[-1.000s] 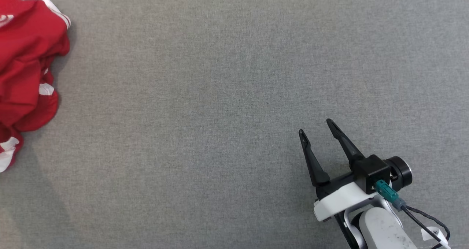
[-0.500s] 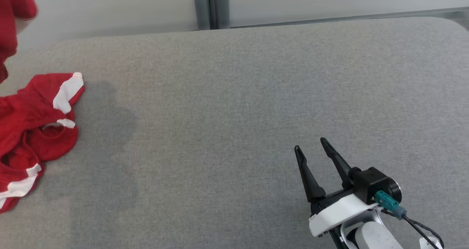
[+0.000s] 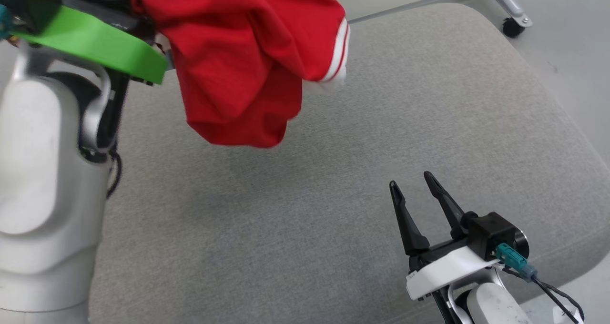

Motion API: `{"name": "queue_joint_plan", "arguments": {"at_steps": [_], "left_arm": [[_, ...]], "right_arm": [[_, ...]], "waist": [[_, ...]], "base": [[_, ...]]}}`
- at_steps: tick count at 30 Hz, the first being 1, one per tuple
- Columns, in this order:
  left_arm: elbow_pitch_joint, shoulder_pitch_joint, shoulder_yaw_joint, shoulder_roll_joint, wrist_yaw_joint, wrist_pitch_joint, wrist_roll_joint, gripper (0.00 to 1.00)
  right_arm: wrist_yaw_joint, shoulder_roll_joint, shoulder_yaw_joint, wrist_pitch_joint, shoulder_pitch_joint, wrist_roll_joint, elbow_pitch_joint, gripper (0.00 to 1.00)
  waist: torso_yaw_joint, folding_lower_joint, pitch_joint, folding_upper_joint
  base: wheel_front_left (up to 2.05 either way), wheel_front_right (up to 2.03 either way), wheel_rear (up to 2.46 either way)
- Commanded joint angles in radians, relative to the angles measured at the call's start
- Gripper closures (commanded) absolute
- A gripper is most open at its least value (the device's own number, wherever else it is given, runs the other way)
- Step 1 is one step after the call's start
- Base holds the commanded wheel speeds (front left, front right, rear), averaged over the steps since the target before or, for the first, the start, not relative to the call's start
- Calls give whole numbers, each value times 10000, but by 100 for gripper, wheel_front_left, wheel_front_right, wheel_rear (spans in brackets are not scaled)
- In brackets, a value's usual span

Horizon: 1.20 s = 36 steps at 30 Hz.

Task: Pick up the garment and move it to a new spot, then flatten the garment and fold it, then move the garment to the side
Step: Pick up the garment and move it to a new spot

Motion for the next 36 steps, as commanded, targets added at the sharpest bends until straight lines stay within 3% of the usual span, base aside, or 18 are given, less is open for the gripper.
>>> {"name": "queue_joint_plan", "arguments": {"at_steps": [1,6,13,14,15,19,22,31,36], "left_arm": [[165,410,-151,-225,54,-151,-99,100],[1234,1296,-675,-721,-1,-750,-205,100],[4269,1885,-1300,-1108,-56,-1421,-31,100],[4600,1857,-1351,-1153,-42,-1512,17,56],[4941,1786,-1357,-1239,-10,-1628,9,0],[5568,1572,-1396,-1556,-47,-2224,-115,0],[5274,1677,-1025,-1764,-37,-2748,-487,0],[1976,4140,829,-2006,190,-2934,-112,0],[1123,5772,1699,-2134,97,-2937,548,0]], "right_arm": [[-15,-8,-54,-31,-86,86,-67,0],[-15,0,-166,-31,-180,198,-217,0],[-15,-1,-74,-31,-298,379,-342,0],[-15,-3,-98,-31,-303,394,-357,0],[-15,-1,-138,-31,-287,404,-373,0],[-15,-6,-390,-31,-169,355,-365,0],[-17,-15,-757,-31,-89,296,-405,0],[-16,-15,-1902,-31,307,-121,-383,0],[-17,-18,-2289,-31,508,-320,-319,0]], "waist": [[-1211,1,668,-1],[-1837,1,1247,-1],[-2251,1,1744,-1],[-2241,1,1767,-1],[-2200,1,1791,-1],[-1806,1,1736,-1],[-1323,1,1615,-1],[399,1,886,-1],[1106,1,484,-1]], "base": [[0,0,0],[0,0,0],[0,0,0],[0,0,0],[0,0,0],[0,0,0],[0,0,0],[0,0,0],[0,0,0]]}}
